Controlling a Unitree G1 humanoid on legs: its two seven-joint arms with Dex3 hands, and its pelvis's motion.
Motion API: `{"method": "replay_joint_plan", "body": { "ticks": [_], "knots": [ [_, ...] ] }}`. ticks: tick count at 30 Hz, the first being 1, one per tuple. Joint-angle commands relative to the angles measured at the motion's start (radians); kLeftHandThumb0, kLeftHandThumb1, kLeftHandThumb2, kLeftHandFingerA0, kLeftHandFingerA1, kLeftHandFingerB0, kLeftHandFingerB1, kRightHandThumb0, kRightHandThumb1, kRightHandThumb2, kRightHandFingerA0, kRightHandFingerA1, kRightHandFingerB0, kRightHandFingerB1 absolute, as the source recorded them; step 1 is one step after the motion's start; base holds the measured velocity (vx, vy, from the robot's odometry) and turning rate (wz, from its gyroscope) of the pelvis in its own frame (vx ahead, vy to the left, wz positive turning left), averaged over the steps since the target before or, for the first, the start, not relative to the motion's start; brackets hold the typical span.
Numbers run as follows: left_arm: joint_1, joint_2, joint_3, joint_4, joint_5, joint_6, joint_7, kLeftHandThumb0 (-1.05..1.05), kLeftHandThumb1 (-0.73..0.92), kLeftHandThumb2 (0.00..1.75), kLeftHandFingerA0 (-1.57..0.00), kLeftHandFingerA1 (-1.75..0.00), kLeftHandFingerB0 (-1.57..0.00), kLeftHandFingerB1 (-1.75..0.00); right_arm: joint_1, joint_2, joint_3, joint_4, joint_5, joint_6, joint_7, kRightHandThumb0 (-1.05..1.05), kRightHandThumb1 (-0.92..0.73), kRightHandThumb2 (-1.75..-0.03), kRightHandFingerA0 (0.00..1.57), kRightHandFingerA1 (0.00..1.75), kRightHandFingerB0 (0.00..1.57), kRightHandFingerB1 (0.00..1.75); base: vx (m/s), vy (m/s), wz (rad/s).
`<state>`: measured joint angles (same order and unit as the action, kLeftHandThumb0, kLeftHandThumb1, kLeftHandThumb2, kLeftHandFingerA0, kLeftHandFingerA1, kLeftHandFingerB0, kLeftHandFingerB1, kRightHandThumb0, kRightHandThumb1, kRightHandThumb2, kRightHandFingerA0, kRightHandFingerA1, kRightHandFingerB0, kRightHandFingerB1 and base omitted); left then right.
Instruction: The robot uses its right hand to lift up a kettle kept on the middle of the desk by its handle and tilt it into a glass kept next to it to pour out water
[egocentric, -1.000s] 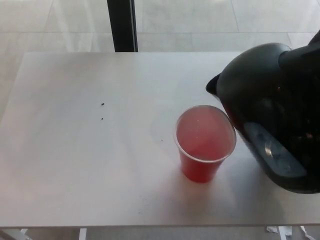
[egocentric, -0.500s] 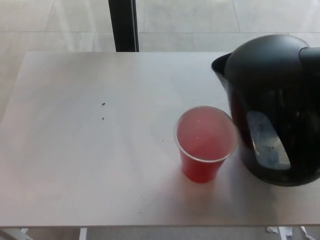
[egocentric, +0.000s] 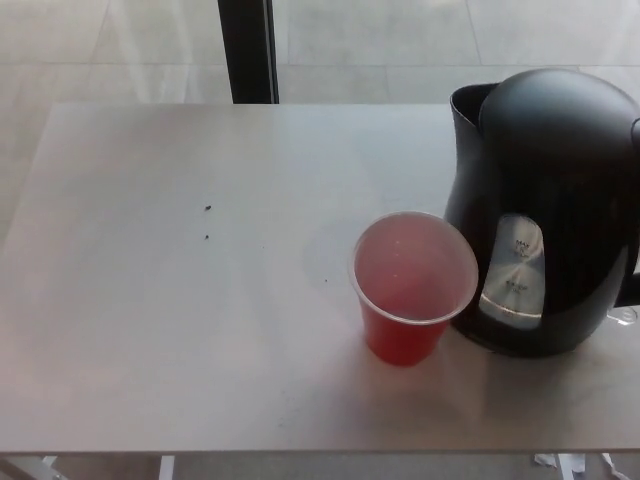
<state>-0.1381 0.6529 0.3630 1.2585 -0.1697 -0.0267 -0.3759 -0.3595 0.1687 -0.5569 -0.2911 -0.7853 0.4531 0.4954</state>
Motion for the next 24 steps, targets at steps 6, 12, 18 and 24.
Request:
{"method": "replay_joint_plan", "body": {
  "ticks": [6,12,18,24],
  "knots": [
    [0.020,0.001,0.001,0.003,0.003,-0.018,-0.005,-0.77,0.86,0.66,-0.49,-0.41,-0.31,-0.36,0.202,-0.188,0.073,0.126,0.337,-0.115,0.225,-0.71,-0.51,-0.89,0.00,0.19,0.01,0.20,0.00,0.000,0.00],
    [0.017,0.008,-0.004,0.003,0.009,-0.022,-0.010,-0.78,0.86,0.66,-0.50,-0.41,-0.30,-0.35,0.217,-0.311,0.125,0.107,0.395,-0.123,0.297,-0.85,-0.44,-0.74,0.00,0.00,0.00,0.00,0.00,0.000,0.00],
    [0.020,0.005,0.000,0.000,0.003,-0.021,-0.011,-0.79,0.85,0.66,-0.49,-0.42,-0.31,-0.36,0.240,-0.393,0.119,-0.008,0.492,-0.066,0.352,-0.91,-0.49,-0.56,0.00,0.00,0.00,0.00,0.00,0.000,0.00],
    [0.022,0.005,-0.008,-0.002,0.012,-0.027,-0.006,-0.78,0.87,0.67,-0.49,-0.41,-0.31,-0.36,0.244,-0.442,0.050,-0.039,0.632,-0.016,0.398,-0.83,-0.40,-0.68,0.00,0.00,0.00,0.00,0.00,0.000,0.00]
  ]
}}
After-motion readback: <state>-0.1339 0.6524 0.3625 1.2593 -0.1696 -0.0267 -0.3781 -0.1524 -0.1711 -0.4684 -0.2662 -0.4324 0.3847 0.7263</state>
